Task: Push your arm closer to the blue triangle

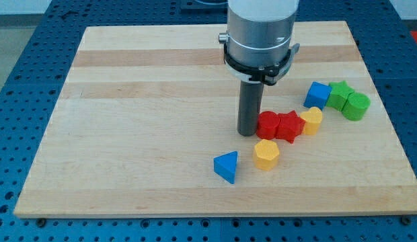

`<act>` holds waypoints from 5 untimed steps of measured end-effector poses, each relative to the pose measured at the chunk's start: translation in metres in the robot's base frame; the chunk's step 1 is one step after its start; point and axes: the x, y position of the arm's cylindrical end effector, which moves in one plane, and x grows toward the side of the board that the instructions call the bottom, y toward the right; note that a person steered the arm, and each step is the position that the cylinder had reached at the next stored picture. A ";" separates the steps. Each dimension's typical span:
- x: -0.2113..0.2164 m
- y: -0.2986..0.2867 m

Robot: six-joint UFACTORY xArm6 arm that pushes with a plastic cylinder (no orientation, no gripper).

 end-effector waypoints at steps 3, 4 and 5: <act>0.010 -0.012; 0.023 -0.013; 0.023 -0.027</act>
